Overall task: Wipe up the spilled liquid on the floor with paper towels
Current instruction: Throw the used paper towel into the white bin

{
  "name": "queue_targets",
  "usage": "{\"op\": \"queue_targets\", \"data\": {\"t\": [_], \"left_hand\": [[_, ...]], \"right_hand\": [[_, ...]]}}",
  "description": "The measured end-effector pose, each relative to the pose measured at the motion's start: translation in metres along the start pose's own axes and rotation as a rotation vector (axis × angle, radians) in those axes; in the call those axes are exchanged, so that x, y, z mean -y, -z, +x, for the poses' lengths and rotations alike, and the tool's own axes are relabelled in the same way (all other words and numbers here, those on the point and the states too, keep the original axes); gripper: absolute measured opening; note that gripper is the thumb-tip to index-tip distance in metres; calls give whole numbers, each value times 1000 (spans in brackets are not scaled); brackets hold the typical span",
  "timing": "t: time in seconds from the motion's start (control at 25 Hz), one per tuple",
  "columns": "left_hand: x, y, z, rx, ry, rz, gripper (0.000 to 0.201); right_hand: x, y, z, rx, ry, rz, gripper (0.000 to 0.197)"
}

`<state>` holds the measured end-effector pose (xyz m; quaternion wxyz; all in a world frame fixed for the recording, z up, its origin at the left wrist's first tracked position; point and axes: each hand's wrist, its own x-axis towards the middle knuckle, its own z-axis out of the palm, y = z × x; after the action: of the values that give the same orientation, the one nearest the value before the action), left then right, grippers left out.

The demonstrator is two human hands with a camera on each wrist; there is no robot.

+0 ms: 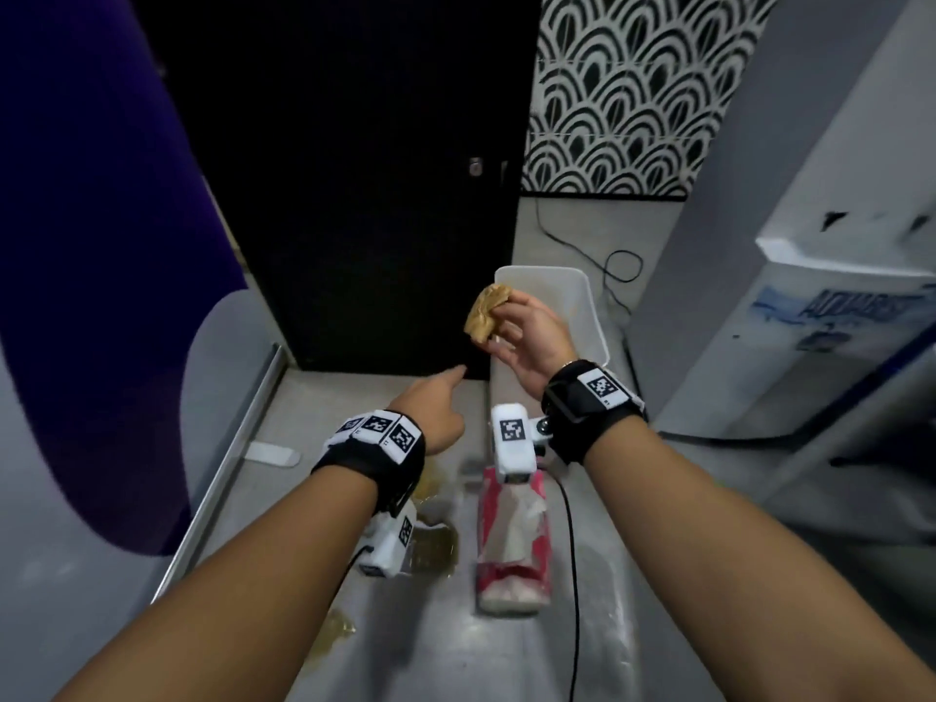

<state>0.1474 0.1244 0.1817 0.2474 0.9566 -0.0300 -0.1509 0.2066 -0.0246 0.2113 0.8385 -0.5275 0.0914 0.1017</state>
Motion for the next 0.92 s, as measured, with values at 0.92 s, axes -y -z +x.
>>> {"op": "queue_targets", "data": {"t": [0.92], "left_hand": [[63, -70, 12, 63, 138, 78, 83]], "right_hand": [[-97, 72, -55, -24, 432, -1484, 33]]}}
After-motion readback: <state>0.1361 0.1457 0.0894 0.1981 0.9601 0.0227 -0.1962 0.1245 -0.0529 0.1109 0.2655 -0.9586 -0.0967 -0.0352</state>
